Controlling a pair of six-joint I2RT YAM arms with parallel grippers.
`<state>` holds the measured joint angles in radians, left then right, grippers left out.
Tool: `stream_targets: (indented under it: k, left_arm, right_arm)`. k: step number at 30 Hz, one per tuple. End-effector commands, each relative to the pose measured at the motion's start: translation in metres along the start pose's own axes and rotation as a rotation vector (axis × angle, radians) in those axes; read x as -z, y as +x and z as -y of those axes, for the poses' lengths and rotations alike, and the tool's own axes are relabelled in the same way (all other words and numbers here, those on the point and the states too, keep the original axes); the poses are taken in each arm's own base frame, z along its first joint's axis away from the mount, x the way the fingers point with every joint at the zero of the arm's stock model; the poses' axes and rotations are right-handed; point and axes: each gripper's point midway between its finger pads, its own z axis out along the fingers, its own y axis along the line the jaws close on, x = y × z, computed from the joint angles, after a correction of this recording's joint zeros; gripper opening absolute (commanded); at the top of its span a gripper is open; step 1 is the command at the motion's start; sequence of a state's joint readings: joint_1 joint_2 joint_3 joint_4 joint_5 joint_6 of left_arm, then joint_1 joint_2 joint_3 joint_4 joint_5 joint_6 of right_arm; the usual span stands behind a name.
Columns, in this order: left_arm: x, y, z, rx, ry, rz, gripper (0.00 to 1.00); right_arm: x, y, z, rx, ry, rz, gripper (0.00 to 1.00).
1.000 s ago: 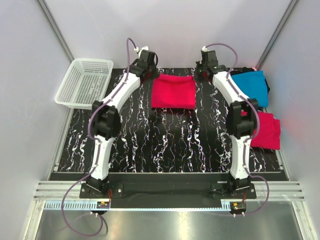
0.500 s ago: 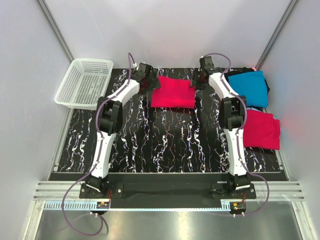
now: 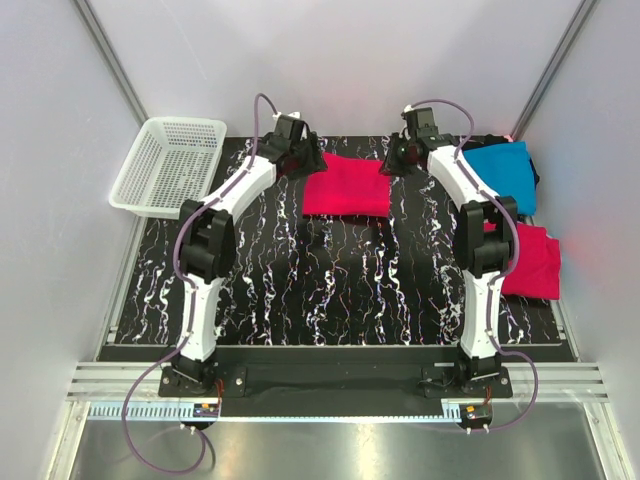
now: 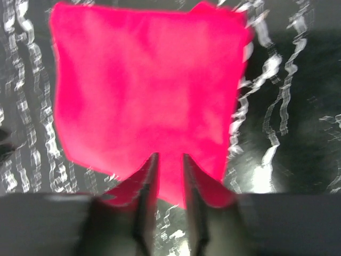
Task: Fold and stack the t-shirts
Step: Fold the tshirt
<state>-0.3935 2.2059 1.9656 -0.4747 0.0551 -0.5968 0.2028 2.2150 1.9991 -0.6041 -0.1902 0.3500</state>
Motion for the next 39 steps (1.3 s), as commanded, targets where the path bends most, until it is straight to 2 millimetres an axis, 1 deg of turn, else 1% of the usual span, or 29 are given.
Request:
stream_targets:
  k: [1, 2, 3, 4, 5, 6, 8, 9, 10, 11, 13, 14, 15, 17, 18, 19, 20, 21, 23, 24, 26, 27, 28, 29, 31, 32, 33, 37, 39]
  left_arm:
    - [0.018, -0.006, 0.028, -0.028, 0.090, -0.016, 0.61]
    - [0.017, -0.003, 0.028, -0.022, 0.086, -0.028, 0.40]
    - [0.016, 0.000, 0.027, -0.010, 0.080, -0.040, 0.30]
    - [0.015, 0.005, 0.023, -0.003, 0.067, -0.055, 0.22]
    - [0.014, 0.007, 0.022, 0.001, 0.061, -0.061, 0.10]
    - [0.013, 0.010, 0.022, 0.009, 0.061, -0.067, 0.07]
    - [0.010, 0.018, 0.022, 0.012, 0.057, -0.086, 0.03]
    - [0.009, 0.020, 0.022, 0.011, 0.055, -0.090, 0.02]
    - [0.008, 0.021, 0.023, 0.009, 0.056, -0.093, 0.01]
    - [0.004, 0.027, 0.024, 0.007, 0.060, -0.107, 0.01]
    - [-0.002, 0.033, 0.025, 0.011, 0.064, -0.128, 0.01]
    - [-0.004, 0.032, 0.031, 0.013, 0.086, -0.133, 0.01]
    - [-0.013, 0.040, 0.029, 0.021, 0.084, -0.156, 0.01]
    - [-0.017, 0.042, 0.034, 0.030, 0.104, -0.174, 0.02]
    - [-0.026, 0.049, 0.031, 0.044, 0.098, -0.194, 0.02]
    - [-0.028, 0.054, 0.028, 0.056, 0.084, -0.215, 0.03]
    - [-0.032, 0.058, 0.024, 0.067, 0.065, -0.225, 0.03]
    - [-0.034, 0.059, 0.023, 0.079, 0.058, -0.228, 0.03]
    - [-0.037, 0.065, 0.012, 0.092, 0.004, -0.234, 0.04]
    - [-0.038, 0.067, 0.007, 0.097, -0.019, -0.235, 0.04]
    - [-0.037, 0.069, -0.008, 0.097, -0.095, -0.227, 0.04]
    - [-0.036, 0.070, -0.012, 0.094, -0.118, -0.224, 0.04]
    - [-0.034, 0.073, -0.019, 0.094, -0.149, -0.233, 0.04]
    - [-0.032, 0.071, -0.023, 0.089, -0.170, -0.221, 0.05]
    - [-0.030, 0.073, -0.027, 0.087, -0.190, -0.224, 0.06]
    - [-0.029, 0.071, -0.027, 0.085, -0.192, -0.217, 0.06]
    - [-0.028, 0.072, -0.028, 0.080, -0.194, -0.221, 0.08]
    - [-0.026, 0.074, -0.030, 0.072, -0.203, -0.230, 0.10]
    - [-0.026, 0.076, -0.032, 0.069, -0.209, -0.237, 0.10]
  right_arm:
    - [0.023, 0.004, -0.036, 0.008, -0.109, 0.006, 0.23]
    - [0.021, 0.017, -0.037, 0.005, -0.109, -0.023, 0.16]
    - [0.026, 0.019, -0.041, 0.009, -0.116, -0.023, 0.03]
    - [0.027, 0.022, -0.042, 0.010, -0.117, -0.030, 0.00]
    - [0.026, 0.031, -0.037, 0.003, -0.097, -0.046, 0.00]
    - [0.029, 0.033, -0.041, 0.005, -0.102, -0.046, 0.00]
    - [0.031, 0.042, -0.040, 0.001, -0.099, -0.064, 0.00]
    - [0.033, 0.042, -0.041, 0.001, -0.101, -0.062, 0.00]
    - [0.034, 0.043, -0.042, 0.001, -0.105, -0.064, 0.00]
    - [0.033, 0.049, -0.042, -0.002, -0.108, -0.080, 0.00]
    - [0.032, 0.051, -0.042, -0.006, -0.107, -0.086, 0.00]
    - [0.031, 0.051, -0.041, -0.009, -0.104, -0.088, 0.00]
    - [0.028, 0.054, -0.039, -0.010, -0.099, -0.097, 0.00]
    - [0.025, 0.056, -0.038, -0.018, -0.088, -0.108, 0.00]
    - [0.020, 0.060, -0.034, -0.026, -0.077, -0.124, 0.00]
    - [0.018, 0.064, -0.031, -0.033, -0.061, -0.146, 0.00]
    - [0.017, 0.063, -0.031, -0.040, -0.057, -0.150, 0.00]
    - [0.010, 0.070, -0.027, -0.045, -0.045, -0.177, 0.00]
    - [0.006, 0.077, -0.020, -0.057, -0.015, -0.205, 0.00]
    - [-0.001, 0.084, -0.014, -0.065, 0.006, -0.228, 0.00]
    - [-0.005, 0.096, -0.007, -0.083, 0.038, -0.259, 0.00]
    - [-0.009, 0.104, -0.001, -0.094, 0.056, -0.286, 0.00]
    - [-0.011, 0.107, 0.001, -0.108, 0.067, -0.294, 0.00]
    - [-0.014, 0.114, 0.006, -0.115, 0.081, -0.309, 0.00]
    - [-0.019, 0.126, 0.014, -0.138, 0.106, -0.340, 0.00]
    - [-0.024, 0.136, 0.018, -0.143, 0.121, -0.365, 0.00]
    - [-0.025, 0.141, 0.023, -0.149, 0.134, -0.381, 0.00]
    - [-0.031, 0.164, 0.041, -0.170, 0.215, -0.430, 0.00]
    - [-0.033, 0.173, 0.046, -0.170, 0.227, -0.460, 0.00]
